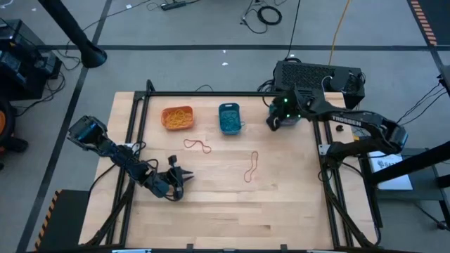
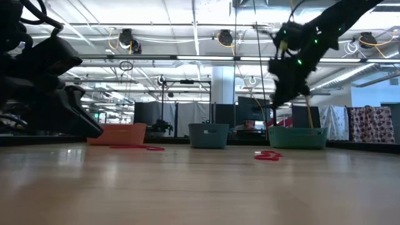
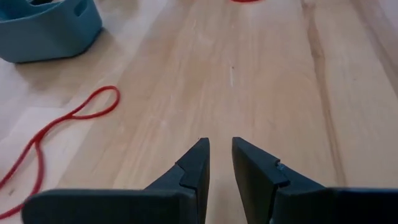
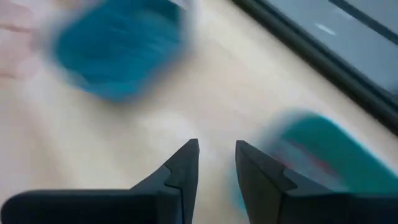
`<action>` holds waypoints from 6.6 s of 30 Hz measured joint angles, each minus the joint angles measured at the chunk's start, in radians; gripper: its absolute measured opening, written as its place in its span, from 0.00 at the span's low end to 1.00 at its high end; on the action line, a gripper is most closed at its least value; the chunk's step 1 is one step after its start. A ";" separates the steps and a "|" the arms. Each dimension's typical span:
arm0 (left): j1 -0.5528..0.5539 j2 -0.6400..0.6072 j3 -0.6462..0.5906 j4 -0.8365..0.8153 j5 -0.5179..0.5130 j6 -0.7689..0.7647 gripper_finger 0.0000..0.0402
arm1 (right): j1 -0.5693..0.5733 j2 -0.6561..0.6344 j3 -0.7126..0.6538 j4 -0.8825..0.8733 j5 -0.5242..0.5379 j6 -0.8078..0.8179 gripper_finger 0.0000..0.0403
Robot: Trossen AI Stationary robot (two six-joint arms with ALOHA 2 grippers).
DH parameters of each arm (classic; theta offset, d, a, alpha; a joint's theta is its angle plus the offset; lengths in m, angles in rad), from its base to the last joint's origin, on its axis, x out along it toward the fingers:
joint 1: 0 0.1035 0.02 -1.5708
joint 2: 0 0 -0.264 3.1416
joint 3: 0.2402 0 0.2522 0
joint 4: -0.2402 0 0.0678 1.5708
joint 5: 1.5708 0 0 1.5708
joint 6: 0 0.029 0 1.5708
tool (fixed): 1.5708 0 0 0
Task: Sort rubber bands into baskets
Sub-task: Put the red rubber band into the green bin
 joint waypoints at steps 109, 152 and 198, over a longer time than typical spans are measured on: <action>-0.028 -0.210 0.000 -0.379 -0.001 -0.325 0.19 | 0.167 0.790 1.210 -1.135 0.239 -0.058 0.00; -0.002 0.094 0.001 -0.026 -0.041 -0.209 0.19 | -0.120 0.271 0.115 -0.230 0.386 -0.171 0.00; 0.012 0.093 0.006 0.405 0.086 0.098 0.19 | 0.561 0.166 0.116 -0.057 -0.290 -0.185 0.23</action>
